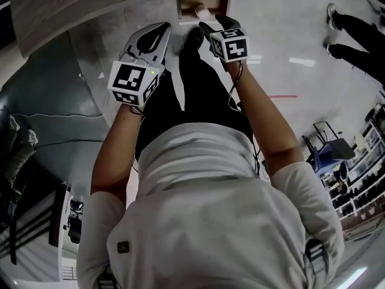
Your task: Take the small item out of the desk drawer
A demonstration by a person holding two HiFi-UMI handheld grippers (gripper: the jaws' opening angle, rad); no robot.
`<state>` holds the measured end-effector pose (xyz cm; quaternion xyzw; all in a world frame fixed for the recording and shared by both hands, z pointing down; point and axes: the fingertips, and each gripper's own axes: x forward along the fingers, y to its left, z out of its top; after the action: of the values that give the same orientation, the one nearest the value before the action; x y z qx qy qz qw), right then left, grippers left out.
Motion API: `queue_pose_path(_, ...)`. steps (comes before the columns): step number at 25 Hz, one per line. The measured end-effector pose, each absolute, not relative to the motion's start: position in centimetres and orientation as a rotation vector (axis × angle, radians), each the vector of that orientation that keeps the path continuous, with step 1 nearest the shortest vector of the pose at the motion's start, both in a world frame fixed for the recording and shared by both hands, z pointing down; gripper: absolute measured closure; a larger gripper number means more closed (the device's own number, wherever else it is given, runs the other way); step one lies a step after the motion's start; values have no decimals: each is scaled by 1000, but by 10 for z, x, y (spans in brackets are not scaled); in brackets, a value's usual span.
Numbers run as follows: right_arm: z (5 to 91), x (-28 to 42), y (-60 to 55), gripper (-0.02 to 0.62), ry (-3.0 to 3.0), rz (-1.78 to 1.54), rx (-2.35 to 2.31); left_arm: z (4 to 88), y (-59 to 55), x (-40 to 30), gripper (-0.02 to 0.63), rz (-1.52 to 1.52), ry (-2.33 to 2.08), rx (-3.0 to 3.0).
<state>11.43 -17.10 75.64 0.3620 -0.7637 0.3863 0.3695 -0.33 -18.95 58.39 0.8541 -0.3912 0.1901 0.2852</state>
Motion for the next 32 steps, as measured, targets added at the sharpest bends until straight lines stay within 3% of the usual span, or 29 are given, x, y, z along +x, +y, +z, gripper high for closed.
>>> queue_pose_path(25, 873, 104, -190, 350, -1782, 912, 783, 662, -207, 7, 594, 565, -1032, 2218)
queue_pose_path(27, 870, 104, -201, 401, -1804, 868, 820, 663, -207, 4, 594, 567, -1038, 2213)
queue_pose_path(32, 870, 105, -202, 419, -1816, 854, 847, 665, -205, 0, 594, 563, -1044, 2201)
